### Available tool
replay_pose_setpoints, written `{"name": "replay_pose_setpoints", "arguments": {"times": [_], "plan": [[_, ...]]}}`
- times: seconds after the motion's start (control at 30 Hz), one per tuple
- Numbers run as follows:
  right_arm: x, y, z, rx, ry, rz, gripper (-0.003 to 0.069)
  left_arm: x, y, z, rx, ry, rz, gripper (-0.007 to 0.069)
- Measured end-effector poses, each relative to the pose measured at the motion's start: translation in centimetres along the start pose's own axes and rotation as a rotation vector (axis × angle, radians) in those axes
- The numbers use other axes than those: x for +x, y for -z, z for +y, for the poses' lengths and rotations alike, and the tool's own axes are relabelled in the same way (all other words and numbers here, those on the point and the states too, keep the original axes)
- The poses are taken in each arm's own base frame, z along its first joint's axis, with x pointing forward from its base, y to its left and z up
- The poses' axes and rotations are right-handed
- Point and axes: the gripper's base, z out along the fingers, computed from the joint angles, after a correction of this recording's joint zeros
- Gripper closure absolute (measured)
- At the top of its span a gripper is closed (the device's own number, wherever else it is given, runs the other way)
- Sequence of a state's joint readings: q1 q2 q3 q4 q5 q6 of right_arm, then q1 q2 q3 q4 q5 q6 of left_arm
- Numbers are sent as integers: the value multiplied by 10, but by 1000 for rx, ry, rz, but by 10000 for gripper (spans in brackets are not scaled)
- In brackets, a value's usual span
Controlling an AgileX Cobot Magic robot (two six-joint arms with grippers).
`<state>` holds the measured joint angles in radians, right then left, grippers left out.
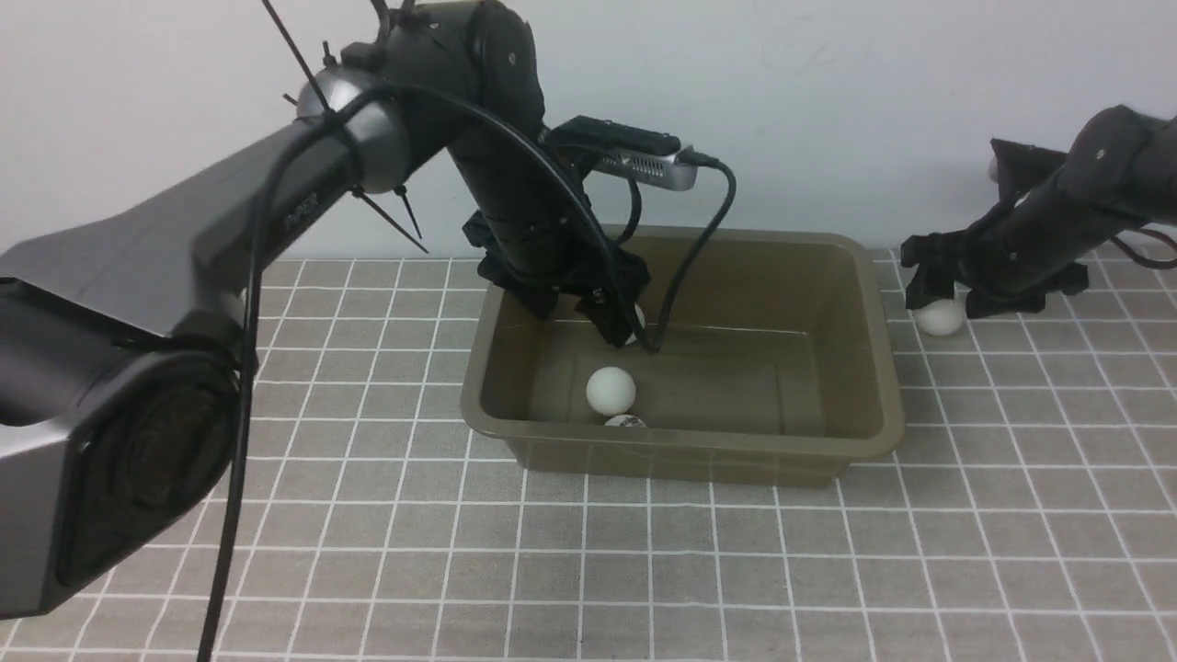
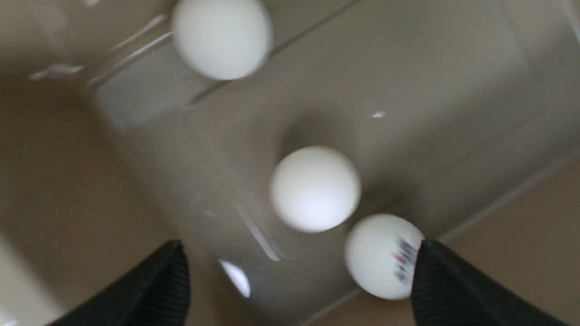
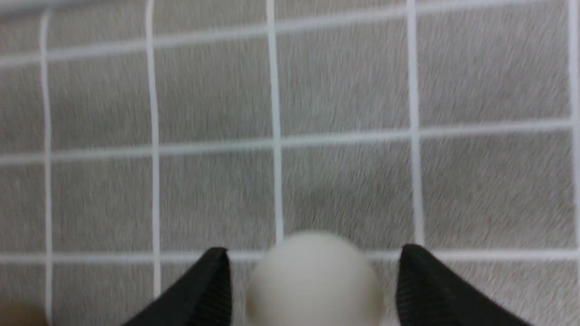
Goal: Put the table tennis balls into the box on the grey coffee tablecloth.
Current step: 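Drop the ball into the bin, then reach for and grasp a ping pong ball on the table, then release the ping pong ball into the bin and lift the gripper away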
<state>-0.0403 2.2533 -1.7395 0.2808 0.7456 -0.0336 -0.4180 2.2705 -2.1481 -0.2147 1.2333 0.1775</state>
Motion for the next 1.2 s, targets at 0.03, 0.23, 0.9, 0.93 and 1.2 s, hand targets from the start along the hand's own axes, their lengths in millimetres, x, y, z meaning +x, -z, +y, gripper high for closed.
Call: {"name": "replay_pose_setpoints", "arguments": {"times": [0.03, 0.23, 0.9, 0.93, 1.2], "plan": [[0, 0, 0, -1, -1, -3, 335, -3, 9, 2, -31, 6, -24, 140], [1, 15, 1, 20, 43, 49, 329, -12, 88, -2, -176, -42, -196, 573], [21, 164, 139, -286, 319, 16, 237, 98, 341, -49, -391, 7, -664, 629], [22, 163, 138, -276, 309, 24, 167, 111, 349, -52, -388, 13, -674, 629], [25, 220, 135, -248, 363, -44, 78, 179, 361, -62, -375, 48, -660, 629]]}}
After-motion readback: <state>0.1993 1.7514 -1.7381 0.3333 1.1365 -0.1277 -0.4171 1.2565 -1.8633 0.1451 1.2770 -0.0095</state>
